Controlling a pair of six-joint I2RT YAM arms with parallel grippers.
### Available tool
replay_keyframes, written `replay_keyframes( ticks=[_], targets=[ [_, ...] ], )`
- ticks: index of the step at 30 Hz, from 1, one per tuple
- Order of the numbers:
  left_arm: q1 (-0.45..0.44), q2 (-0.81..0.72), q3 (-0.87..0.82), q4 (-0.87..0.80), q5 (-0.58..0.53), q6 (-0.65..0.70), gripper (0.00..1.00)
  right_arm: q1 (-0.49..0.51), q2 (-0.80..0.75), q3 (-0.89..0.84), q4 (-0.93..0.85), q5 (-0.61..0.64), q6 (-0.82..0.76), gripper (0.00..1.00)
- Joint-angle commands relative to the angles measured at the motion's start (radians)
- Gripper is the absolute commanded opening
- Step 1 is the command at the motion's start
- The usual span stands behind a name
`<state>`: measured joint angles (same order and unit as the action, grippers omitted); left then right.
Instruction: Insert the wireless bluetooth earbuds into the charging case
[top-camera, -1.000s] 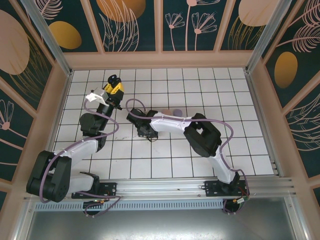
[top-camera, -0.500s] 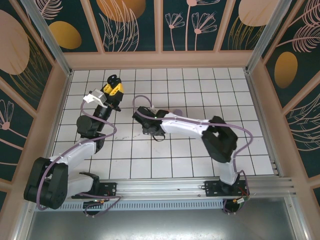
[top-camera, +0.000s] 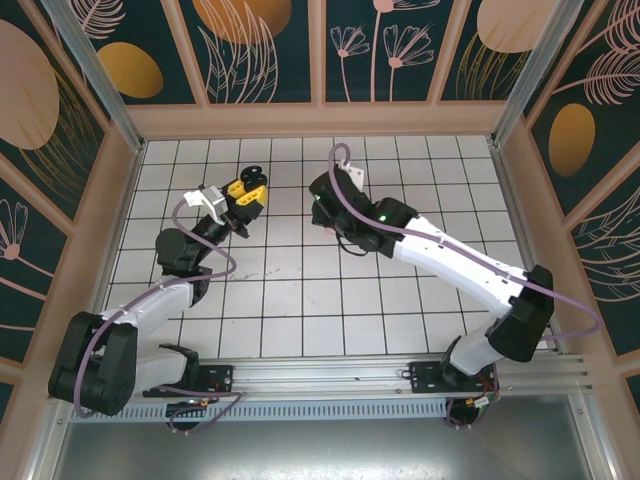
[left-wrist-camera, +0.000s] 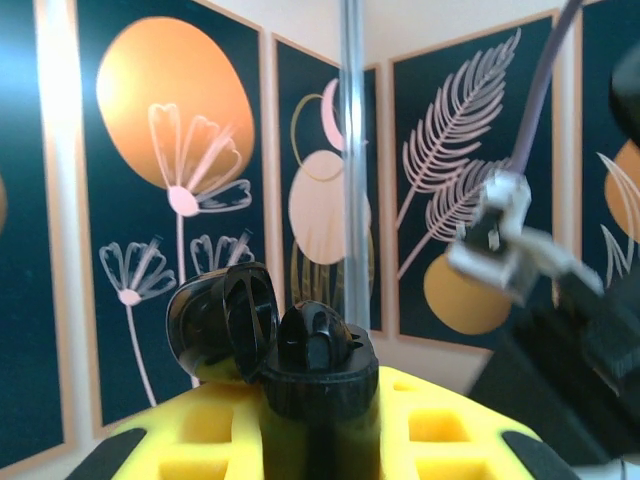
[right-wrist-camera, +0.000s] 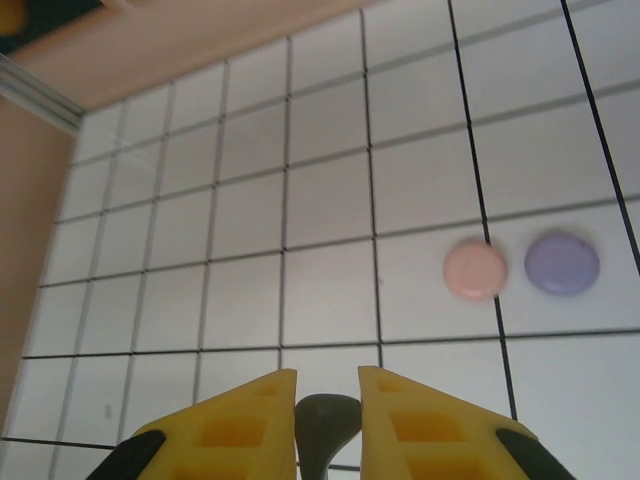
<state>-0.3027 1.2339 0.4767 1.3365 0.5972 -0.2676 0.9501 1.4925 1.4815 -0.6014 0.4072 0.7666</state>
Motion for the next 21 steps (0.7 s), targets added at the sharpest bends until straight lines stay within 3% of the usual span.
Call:
replay_keyframes(
  ticks=[1, 13, 21],
  targets=[
    [-0.027, 0.022, -0.004, 0.054, 0.102, -0.018, 0.00, -0.004, -0.059, 0.061, 0.070, 0.005, -0.139, 0.19],
    [-0.147, 0.104, 0.067, -0.016, 0.184, 0.020, 0.00, 0.050, -0.120, 0.059, 0.264, -0.068, -0.326, 0.20],
    [-0.158, 0.134, 0.085, 0.051, 0.170, -0.025, 0.00, 0.103, -0.132, 0.017, 0.306, -0.008, -0.337, 0.20]
  ],
)
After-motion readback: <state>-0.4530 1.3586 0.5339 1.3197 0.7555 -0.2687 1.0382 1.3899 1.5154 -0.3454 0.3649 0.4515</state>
